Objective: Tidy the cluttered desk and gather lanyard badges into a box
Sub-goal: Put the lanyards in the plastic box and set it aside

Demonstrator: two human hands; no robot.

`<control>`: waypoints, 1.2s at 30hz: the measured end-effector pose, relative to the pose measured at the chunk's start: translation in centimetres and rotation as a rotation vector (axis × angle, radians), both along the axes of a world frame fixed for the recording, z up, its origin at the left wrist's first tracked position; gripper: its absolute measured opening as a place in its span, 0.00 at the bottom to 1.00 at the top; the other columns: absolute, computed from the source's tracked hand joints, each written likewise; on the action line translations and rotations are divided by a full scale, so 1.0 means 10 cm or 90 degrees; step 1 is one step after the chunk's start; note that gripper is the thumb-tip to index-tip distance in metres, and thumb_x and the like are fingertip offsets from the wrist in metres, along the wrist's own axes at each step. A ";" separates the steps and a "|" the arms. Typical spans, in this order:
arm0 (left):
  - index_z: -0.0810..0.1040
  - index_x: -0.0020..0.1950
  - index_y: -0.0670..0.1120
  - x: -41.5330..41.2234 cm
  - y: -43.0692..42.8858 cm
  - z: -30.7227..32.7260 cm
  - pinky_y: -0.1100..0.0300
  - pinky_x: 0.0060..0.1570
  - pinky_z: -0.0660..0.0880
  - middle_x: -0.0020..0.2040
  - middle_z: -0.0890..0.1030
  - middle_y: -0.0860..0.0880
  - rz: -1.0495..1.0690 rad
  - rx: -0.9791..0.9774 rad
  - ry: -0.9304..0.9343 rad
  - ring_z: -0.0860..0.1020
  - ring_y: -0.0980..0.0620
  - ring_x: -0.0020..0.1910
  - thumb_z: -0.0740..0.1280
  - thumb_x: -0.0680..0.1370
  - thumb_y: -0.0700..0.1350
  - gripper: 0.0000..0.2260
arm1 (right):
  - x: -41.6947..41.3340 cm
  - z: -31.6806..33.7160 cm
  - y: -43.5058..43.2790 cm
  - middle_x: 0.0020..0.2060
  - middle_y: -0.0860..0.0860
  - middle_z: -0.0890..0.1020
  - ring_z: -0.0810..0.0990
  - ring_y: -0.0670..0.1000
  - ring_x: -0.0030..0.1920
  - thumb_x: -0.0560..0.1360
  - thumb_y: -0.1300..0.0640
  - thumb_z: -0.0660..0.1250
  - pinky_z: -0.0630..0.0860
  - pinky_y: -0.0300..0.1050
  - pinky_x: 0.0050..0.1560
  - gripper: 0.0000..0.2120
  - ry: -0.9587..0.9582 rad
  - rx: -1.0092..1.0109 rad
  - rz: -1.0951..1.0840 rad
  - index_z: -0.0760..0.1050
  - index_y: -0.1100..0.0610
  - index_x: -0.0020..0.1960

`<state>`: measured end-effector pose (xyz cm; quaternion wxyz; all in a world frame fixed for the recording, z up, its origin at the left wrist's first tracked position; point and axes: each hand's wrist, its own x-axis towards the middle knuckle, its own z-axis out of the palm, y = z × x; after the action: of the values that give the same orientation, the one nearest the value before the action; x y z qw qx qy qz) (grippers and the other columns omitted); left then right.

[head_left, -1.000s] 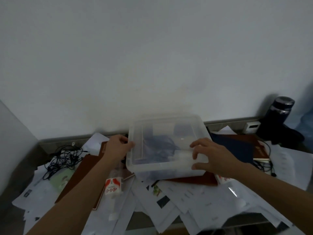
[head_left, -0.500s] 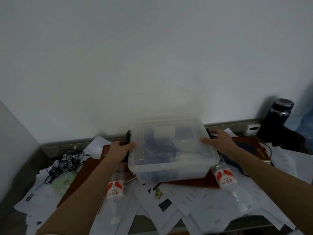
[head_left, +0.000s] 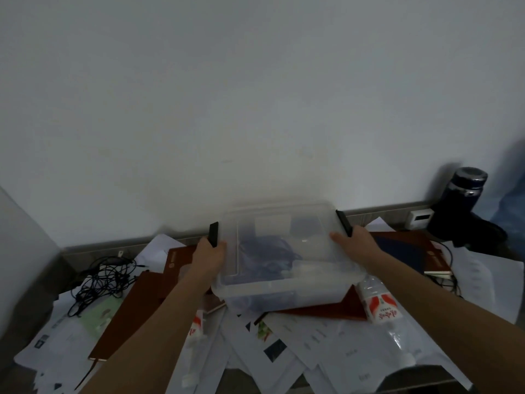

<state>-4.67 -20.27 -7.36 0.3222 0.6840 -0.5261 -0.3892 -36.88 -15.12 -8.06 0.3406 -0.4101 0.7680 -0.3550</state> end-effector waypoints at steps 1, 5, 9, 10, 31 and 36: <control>0.70 0.65 0.38 -0.01 0.00 -0.01 0.58 0.37 0.70 0.50 0.77 0.41 0.004 -0.003 -0.009 0.75 0.47 0.43 0.61 0.80 0.48 0.18 | 0.01 0.00 0.01 0.50 0.57 0.78 0.79 0.57 0.49 0.77 0.45 0.67 0.79 0.58 0.52 0.22 0.035 0.004 0.003 0.69 0.62 0.59; 0.66 0.67 0.37 -0.10 0.03 0.04 0.58 0.36 0.69 0.51 0.74 0.42 0.010 -0.009 -0.079 0.73 0.49 0.40 0.60 0.81 0.47 0.19 | 0.03 0.01 0.01 0.46 0.56 0.78 0.80 0.56 0.46 0.78 0.45 0.64 0.80 0.56 0.49 0.21 0.115 0.006 0.013 0.69 0.62 0.57; 0.65 0.66 0.35 -0.17 0.10 0.10 0.48 0.52 0.75 0.60 0.75 0.35 -0.027 -0.026 -0.200 0.76 0.38 0.55 0.57 0.82 0.46 0.17 | 0.07 0.01 0.01 0.42 0.55 0.77 0.79 0.54 0.42 0.80 0.46 0.61 0.77 0.49 0.39 0.20 0.183 0.001 0.040 0.68 0.64 0.59; 0.64 0.66 0.35 -0.19 0.11 0.11 0.47 0.54 0.74 0.61 0.74 0.34 -0.033 -0.028 -0.215 0.76 0.37 0.56 0.57 0.83 0.46 0.17 | 0.07 0.00 0.01 0.41 0.54 0.76 0.78 0.53 0.41 0.80 0.46 0.61 0.77 0.48 0.38 0.20 0.182 -0.004 0.042 0.68 0.63 0.59; 0.76 0.48 0.43 0.17 1.27 0.43 0.56 0.41 0.72 0.41 0.78 0.47 0.346 -0.251 -0.047 0.76 0.46 0.43 0.61 0.80 0.49 0.10 | 0.20 0.41 0.07 0.46 0.47 0.75 0.76 0.49 0.42 0.77 0.47 0.66 0.70 0.43 0.37 0.23 0.024 -0.247 0.199 0.69 0.56 0.68; 0.75 0.47 0.44 0.74 2.43 0.39 0.54 0.43 0.72 0.41 0.77 0.47 0.524 -0.218 -0.093 0.76 0.45 0.44 0.60 0.80 0.52 0.12 | 1.08 0.49 0.37 0.50 0.49 0.75 0.75 0.47 0.44 0.76 0.48 0.68 0.71 0.40 0.39 0.22 -0.033 -0.257 0.395 0.70 0.56 0.66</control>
<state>2.75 4.08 -3.48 0.5207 0.7988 -0.2884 -0.0867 -26.12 -11.41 -3.14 0.3634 -0.6735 0.5126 -0.3894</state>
